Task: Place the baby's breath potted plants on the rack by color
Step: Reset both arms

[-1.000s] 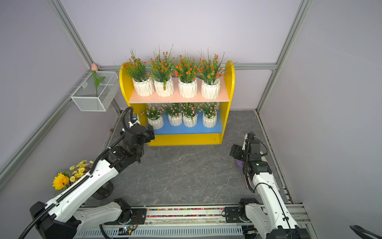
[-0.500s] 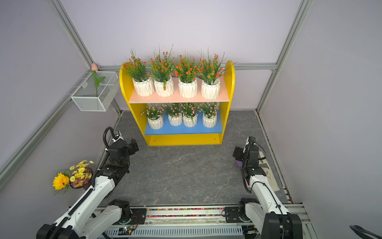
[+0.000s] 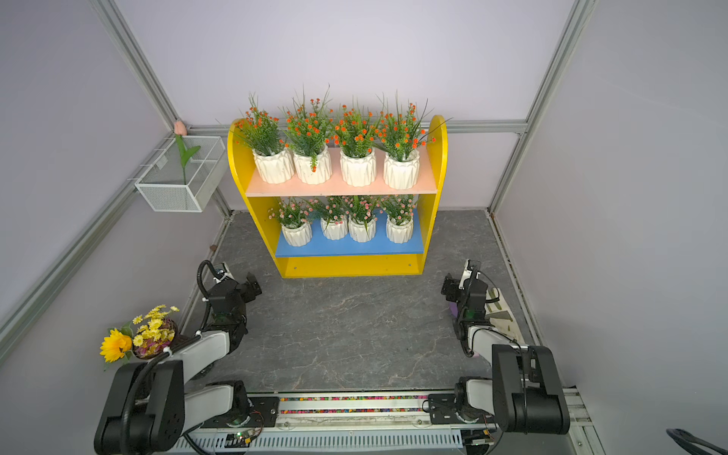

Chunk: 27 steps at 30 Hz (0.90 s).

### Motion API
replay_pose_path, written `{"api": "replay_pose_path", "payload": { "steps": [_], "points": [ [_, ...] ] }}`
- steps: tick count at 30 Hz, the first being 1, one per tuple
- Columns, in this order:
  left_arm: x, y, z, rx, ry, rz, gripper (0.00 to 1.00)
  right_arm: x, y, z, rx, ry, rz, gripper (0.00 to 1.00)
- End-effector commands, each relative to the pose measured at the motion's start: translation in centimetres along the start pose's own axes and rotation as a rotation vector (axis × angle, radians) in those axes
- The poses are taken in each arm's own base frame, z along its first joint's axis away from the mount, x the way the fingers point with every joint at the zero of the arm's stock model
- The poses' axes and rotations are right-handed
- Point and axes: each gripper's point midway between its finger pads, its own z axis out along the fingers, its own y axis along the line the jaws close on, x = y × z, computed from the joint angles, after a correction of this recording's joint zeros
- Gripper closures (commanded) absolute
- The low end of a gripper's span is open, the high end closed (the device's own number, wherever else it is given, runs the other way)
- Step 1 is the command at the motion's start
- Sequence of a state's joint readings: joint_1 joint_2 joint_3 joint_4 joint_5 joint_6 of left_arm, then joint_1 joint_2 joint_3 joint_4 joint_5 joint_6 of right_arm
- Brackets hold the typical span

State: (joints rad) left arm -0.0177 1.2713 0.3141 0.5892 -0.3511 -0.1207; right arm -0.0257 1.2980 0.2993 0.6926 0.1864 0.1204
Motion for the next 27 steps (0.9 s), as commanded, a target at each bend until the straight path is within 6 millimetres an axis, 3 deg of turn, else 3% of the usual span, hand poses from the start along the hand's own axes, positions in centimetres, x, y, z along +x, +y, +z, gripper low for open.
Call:
{"api": "replay_pose_path", "payload": {
  "steps": [1,5,8,10,11,27],
  "points": [
    [-3.2,-2.0,1.3,0.086,-0.094,-0.039,0.01,-2.4,0.3,0.4,-0.019,-0.097,-0.039,0.11],
    [-1.8,-4.4,3.7,0.17,-0.034,0.037,0.01,-1.8,0.5,1.1,-0.032,-0.123,-0.067,0.11],
    [-1.3,-4.5,3.5,0.182,-0.021,0.027,0.01,-0.8,2.1,2.0,-0.111,-0.172,-0.108,0.12],
    [-0.9,-5.8,3.5,0.255,-0.018,0.081,0.01,-0.4,2.1,2.6,-0.106,-0.08,-0.114,0.11],
    [-0.8,-5.7,3.5,0.254,-0.014,0.076,0.01,-0.3,2.3,3.3,-0.108,-0.045,-0.122,0.12],
    [-0.8,-5.7,3.5,0.255,-0.013,0.077,0.01,-0.1,3.4,3.3,-0.131,-0.054,-0.166,0.11]
  ]
}}
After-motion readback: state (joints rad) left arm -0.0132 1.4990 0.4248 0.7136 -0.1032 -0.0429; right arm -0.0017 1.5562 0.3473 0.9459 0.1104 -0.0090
